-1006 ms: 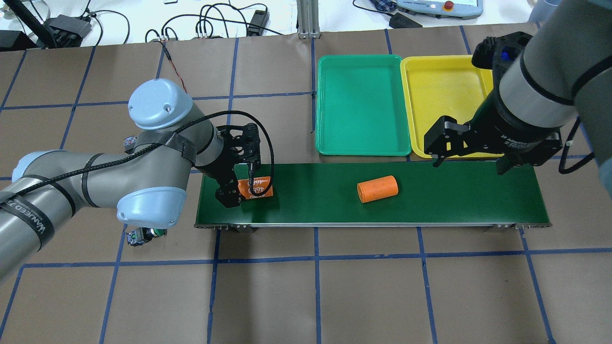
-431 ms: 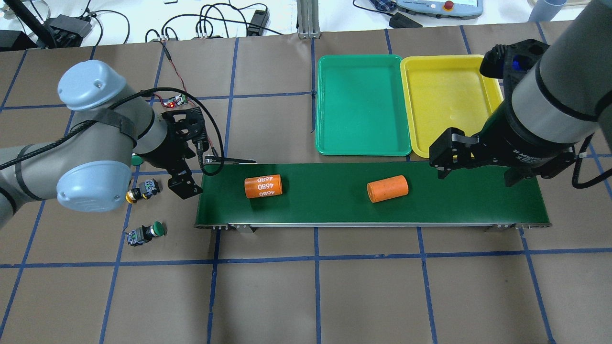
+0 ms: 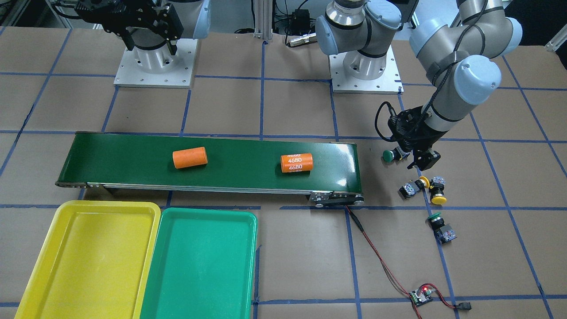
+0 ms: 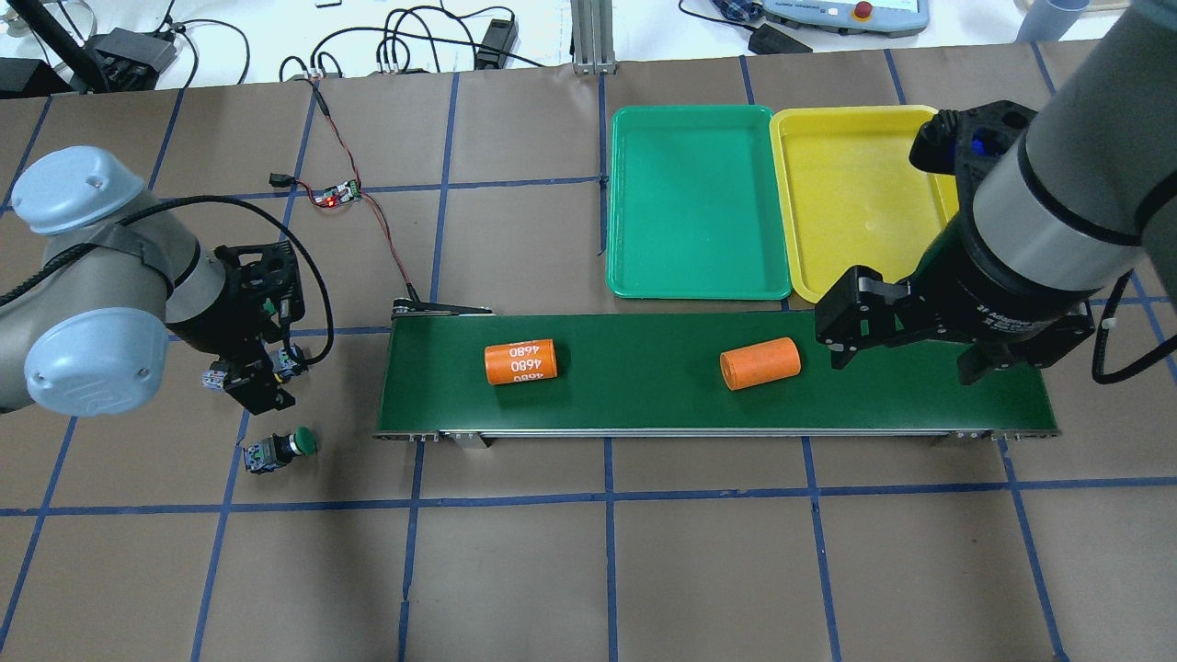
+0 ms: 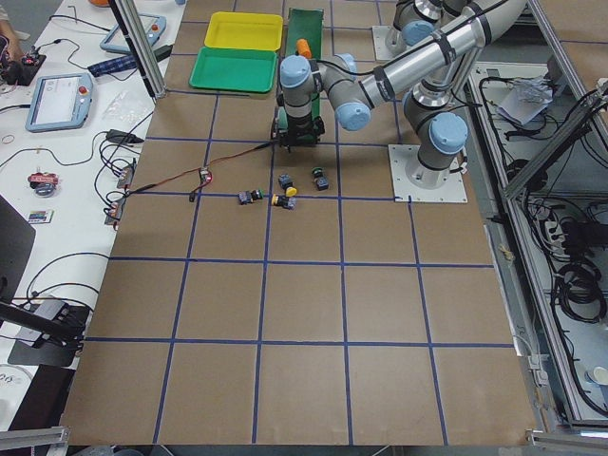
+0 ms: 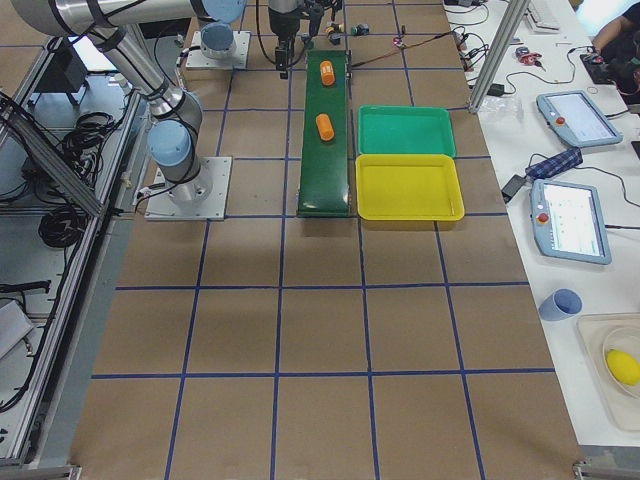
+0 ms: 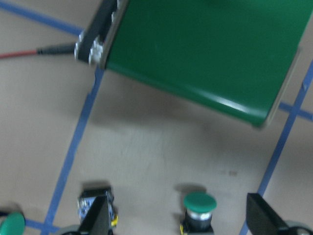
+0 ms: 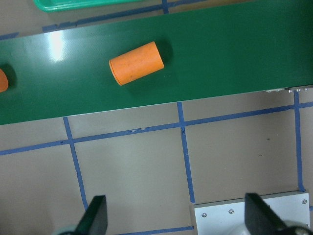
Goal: Sort buttons by color to trays
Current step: 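Grasp a green push-button switch with the left gripper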
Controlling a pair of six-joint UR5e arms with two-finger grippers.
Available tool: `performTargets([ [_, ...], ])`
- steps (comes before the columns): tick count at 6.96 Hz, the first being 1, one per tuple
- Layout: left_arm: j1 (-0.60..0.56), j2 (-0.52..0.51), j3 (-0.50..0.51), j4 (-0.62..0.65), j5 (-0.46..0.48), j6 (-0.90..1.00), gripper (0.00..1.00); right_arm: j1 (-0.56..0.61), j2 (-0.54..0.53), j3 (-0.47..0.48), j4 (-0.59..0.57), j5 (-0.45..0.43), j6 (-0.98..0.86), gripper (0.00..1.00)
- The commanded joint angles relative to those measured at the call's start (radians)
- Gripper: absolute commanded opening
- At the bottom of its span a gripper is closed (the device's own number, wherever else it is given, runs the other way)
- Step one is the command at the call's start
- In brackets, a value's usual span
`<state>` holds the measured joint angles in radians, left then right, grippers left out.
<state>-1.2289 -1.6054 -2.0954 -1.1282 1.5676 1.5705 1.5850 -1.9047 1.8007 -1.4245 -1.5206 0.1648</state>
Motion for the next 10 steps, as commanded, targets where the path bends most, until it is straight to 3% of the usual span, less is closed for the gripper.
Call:
performTargets([
  [1,0.065,-0.020,-0.061,0.027,0.009,0.068,1.00,0.000,0.044,-0.007,0.021,0.013,-0.005,1.00],
  [3,0.078,-0.022,-0.141,0.120,0.009,0.068,1.00,0.001,0.049,-0.007,-0.072,0.014,-0.053,1.00],
  [5,0.101,-0.048,-0.228,0.250,0.011,0.066,1.00,0.000,0.100,-0.004,-0.067,0.010,-0.038,1.00],
  [8,0.105,-0.034,-0.261,0.265,0.011,0.092,1.00,0.000,0.107,-0.017,-0.063,-0.013,-0.054,1.00],
  [9,0.118,-0.034,-0.267,0.280,0.008,0.121,0.77,0.000,0.098,-0.027,-0.066,-0.012,-0.051,1.00],
  [10,0.149,-0.050,-0.268,0.316,0.009,0.128,0.29,0.000,0.098,-0.065,-0.053,-0.012,-0.053,1.00],
])
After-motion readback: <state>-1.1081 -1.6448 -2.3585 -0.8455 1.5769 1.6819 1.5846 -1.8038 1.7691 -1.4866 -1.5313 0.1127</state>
